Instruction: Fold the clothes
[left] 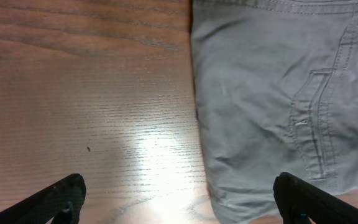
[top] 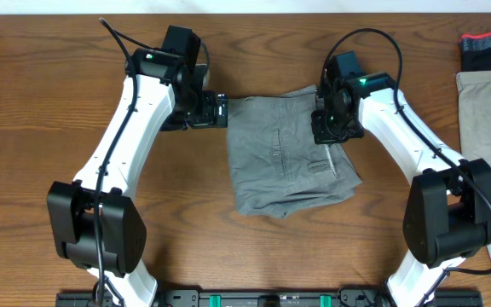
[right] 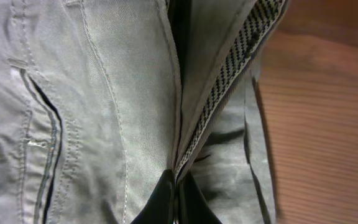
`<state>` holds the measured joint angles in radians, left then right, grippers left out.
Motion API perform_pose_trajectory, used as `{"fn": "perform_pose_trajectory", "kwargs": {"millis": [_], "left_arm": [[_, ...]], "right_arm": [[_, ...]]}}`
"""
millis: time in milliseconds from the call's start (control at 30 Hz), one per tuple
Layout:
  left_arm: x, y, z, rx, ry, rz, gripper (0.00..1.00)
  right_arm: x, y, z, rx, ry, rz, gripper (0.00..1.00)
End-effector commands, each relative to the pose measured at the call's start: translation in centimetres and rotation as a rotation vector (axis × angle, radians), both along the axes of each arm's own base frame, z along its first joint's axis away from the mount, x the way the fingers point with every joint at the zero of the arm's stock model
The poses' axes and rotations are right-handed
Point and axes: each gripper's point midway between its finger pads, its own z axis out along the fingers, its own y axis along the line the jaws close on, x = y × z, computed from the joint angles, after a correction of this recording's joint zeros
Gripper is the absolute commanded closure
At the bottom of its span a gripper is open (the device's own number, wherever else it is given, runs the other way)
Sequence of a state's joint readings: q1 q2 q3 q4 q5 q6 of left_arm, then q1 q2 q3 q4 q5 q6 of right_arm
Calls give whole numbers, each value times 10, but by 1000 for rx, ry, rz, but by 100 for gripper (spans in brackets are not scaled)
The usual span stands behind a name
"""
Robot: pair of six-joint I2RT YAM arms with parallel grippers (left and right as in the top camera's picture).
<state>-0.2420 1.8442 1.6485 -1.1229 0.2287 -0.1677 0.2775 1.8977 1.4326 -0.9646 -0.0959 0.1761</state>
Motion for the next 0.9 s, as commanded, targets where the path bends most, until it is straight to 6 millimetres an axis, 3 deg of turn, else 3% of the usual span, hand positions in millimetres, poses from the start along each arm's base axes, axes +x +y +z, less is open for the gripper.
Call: {"fn": "perform_pose_trajectory", "kwargs": {"millis": [0, 200, 267, 500, 667, 867], "left_arm": [[-1, 5, 4, 13, -10, -1, 2], [-1, 5, 4, 14, -11, -5, 2], [-1, 5, 4, 14, -11, -5, 2], [-2, 5, 4, 14, -11, -7, 2], [-1, 5, 3, 15, -11, -10, 2], [-1, 5, 3, 17, -17, -34, 2]], "right_arm": [[8, -12, 3, -107, -47, 48, 99], [11, -32, 2, -214, -68, 33, 99], [12, -35, 3, -238, -74, 30, 91], [24, -62, 10, -388, -137, -50, 90], [22, -53, 10, -328, -124, -73, 91], [20, -7, 9, -78, -93, 37, 99]]}}
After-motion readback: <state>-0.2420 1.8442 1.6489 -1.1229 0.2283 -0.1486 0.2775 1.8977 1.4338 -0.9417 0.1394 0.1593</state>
